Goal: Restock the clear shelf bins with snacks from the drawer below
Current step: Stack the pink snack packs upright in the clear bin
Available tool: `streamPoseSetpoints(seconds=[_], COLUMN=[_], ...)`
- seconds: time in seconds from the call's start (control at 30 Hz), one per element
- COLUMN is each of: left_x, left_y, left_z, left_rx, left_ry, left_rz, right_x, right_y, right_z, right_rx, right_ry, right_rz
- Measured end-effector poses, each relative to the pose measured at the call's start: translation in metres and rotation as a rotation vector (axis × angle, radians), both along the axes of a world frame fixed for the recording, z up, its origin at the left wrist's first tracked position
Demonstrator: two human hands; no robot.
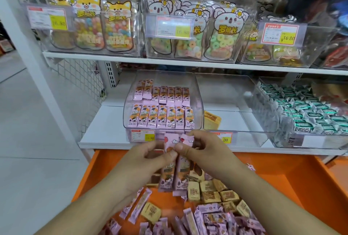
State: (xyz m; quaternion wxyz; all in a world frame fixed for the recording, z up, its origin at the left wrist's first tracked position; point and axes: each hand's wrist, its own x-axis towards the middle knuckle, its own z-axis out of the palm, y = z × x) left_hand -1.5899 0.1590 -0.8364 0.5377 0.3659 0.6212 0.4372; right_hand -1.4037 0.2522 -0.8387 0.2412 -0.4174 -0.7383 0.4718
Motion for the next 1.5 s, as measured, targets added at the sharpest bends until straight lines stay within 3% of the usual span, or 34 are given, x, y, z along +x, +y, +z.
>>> streamPoseSetpoints(seconds=[0.23,0.47,0.7,0.87,1.0,1.1,1.3,1.5], left_x=[0.010,0.001,-0.023,-0.056,-0.068,-0.065,-0.064,-0.062], left_y=[-0.003,0.007,0.028,0.041,0.045,0.045,0.051,0.053], left_z=[0.006,0.013,0.019,0.010,-0.015,-0.028,-0.033,-0.029], left_rx=[-0.016,0.017,0.123,0.220,0.105,0.116,0.131,0.081], left_ry=[0.256,0.331,0.444,1.043,1.198,1.263,1.313,1.284], left_rz=[-0.200,-0.221,-0.189,-0.311,-0.484,-0.483,-0.450,-0.461], right_x=[-0.007,-0.010,-0.031,-0.076,-0.115,-0.138,-0.162,-0.145], right_y=[0.001,-0.002,0.031,0.097,0.152,0.175,0.192,0.187], right_z=[-0.009,0.002,0.024,0.037,0.038,0.034,0.017,-0.001], right_rx=[-0.017,-0.044,-0.110,-0.085,-0.024,-0.041,-0.012,0.250], right_ry=[-0.012,0.133,0.250,0.256,0.101,-0.039,-0.050,-0.260], right_rz=[-0.087,-0.006,-0.068,-0.181,-0.233,-0.292,-0.250,-0.186])
